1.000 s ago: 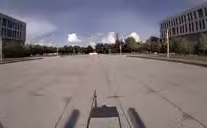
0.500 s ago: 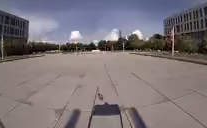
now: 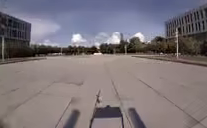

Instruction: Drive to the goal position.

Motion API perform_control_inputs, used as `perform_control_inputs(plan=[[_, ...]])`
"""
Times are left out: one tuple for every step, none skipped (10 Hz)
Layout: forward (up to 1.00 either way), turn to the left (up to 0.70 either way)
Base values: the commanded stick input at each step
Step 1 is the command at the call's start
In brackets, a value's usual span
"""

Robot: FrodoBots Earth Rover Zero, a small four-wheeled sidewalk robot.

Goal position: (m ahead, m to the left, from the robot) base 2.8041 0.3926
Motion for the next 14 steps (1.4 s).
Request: perform_control_inputs(plan=[[1.0,-0.01],[1.0,-0.01],[1.0,-0.01],[1.0,-0.01],[1.0,-0.01],[1.0,-0.01],[1.0,0.01],[1.0,0.0],[1.0,-0.01],[1.0,-0.01],[1.0,-0.01],[1.0,-0.01],[1.0,-0.01],[1.0,-0.01]])
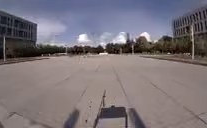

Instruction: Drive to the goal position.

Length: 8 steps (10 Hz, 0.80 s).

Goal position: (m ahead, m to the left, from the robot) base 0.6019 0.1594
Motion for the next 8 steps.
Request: perform_control_inputs(plan=[[1.0,-0.01],[1.0,-0.01],[1.0,-0.01],[1.0,-0.01],[1.0,-0.01],[1.0,-0.01],[1.0,-0.01],[1.0,-0.01]])
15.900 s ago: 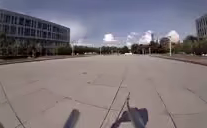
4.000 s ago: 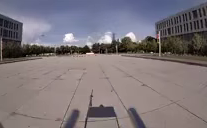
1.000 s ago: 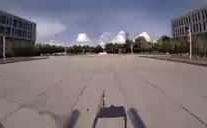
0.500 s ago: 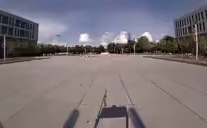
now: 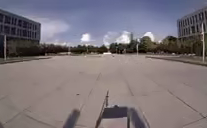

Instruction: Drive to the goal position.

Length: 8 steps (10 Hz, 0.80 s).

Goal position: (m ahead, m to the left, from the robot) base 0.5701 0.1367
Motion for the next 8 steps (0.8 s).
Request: perform_control_inputs(plan=[[1.0,-0.01],[1.0,-0.01],[1.0,-0.01],[0.63,-0.01],[0.14,0.0],[0.0,0.0],[0.0,0.0],[0.0,0.0]])
